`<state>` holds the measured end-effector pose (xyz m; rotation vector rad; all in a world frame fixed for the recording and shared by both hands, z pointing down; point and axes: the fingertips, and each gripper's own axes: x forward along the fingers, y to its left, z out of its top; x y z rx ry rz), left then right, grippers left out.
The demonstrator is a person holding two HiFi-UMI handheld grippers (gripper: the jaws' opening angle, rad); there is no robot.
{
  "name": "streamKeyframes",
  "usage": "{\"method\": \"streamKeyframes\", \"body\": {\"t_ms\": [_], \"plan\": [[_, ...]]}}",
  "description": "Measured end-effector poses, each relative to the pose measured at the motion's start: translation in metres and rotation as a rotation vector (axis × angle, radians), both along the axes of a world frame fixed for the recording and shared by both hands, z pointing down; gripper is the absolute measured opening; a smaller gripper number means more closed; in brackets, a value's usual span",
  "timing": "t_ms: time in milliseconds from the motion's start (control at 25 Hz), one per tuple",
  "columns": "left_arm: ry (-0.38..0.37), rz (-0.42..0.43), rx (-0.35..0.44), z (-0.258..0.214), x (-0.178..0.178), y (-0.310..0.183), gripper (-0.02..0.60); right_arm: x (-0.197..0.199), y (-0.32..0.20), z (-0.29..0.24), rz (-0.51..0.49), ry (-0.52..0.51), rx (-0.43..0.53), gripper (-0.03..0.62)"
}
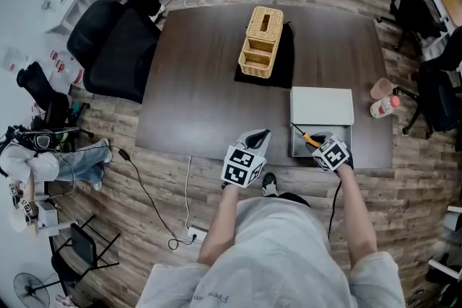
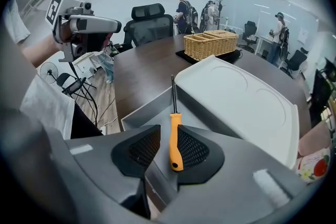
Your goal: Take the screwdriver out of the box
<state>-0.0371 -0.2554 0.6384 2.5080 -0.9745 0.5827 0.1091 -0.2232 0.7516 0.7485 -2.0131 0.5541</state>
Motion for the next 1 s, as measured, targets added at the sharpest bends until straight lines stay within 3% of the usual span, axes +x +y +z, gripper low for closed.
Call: {"method": "streamKeyframes", "body": {"t_ms": [1000], "plan": [[-0.005,-0.069,0.0,-0.001,-0.035,-0.003,0.054,-0.002,-0.02,0.023,-0.04,0.084,-0.003,0.08]]}}
